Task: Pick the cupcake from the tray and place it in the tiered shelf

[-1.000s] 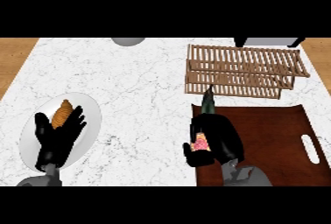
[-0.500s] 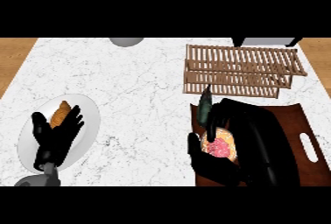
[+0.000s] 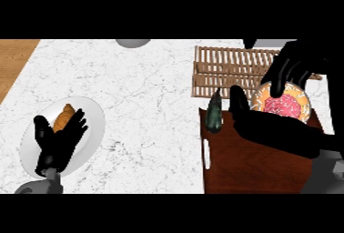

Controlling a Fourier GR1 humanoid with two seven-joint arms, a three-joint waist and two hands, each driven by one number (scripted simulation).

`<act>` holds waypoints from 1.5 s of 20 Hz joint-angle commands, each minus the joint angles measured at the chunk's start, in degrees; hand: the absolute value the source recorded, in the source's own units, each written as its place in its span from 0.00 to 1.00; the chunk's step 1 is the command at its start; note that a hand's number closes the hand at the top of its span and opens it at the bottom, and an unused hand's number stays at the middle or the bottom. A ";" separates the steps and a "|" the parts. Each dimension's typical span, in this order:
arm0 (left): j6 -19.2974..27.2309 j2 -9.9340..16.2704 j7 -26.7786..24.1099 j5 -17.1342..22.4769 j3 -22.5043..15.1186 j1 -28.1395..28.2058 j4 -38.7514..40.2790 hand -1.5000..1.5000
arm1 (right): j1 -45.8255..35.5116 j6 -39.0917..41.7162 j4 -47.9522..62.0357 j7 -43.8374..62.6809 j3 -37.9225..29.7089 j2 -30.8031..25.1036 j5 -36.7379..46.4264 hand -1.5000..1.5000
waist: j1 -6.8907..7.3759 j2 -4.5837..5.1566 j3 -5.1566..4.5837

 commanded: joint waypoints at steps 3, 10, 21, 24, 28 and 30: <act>1.13 -0.90 1.75 0.13 0.22 -2.36 0.66 0.50 | -14.14 4.33 9.77 4.78 -12.99 -4.94 -5.24 1.00 | 0.04 0.10 0.01; -0.43 -0.24 0.10 -0.65 -0.25 -0.01 -0.24 0.50 | -19.30 -0.17 24.85 -3.12 -15.84 -10.81 -3.99 1.00 | 0.48 0.24 0.03; 1.51 -1.97 1.88 -2.41 -1.64 -1.21 -0.91 0.50 | -18.98 -1.33 41.07 -17.96 -16.63 -18.18 -6.38 1.00 | 0.38 0.26 0.07; -0.62 -1.79 0.11 -0.76 -1.15 1.96 -3.20 0.50 | -21.27 -4.62 50.40 -23.99 -16.95 -20.92 -4.82 1.00 | 0.91 0.36 0.05; 0.95 -2.72 0.14 -1.71 -1.02 0.46 -1.46 0.50 | -21.89 -8.05 52.15 -23.59 -15.67 -19.51 -3.66 1.00 | 0.57 0.26 0.05; -0.57 -1.67 -0.51 -1.24 -0.58 1.38 -1.19 0.50 | -23.98 -10.85 61.10 -30.13 -17.31 -22.63 -2.89 1.00 | 1.19 0.47 0.06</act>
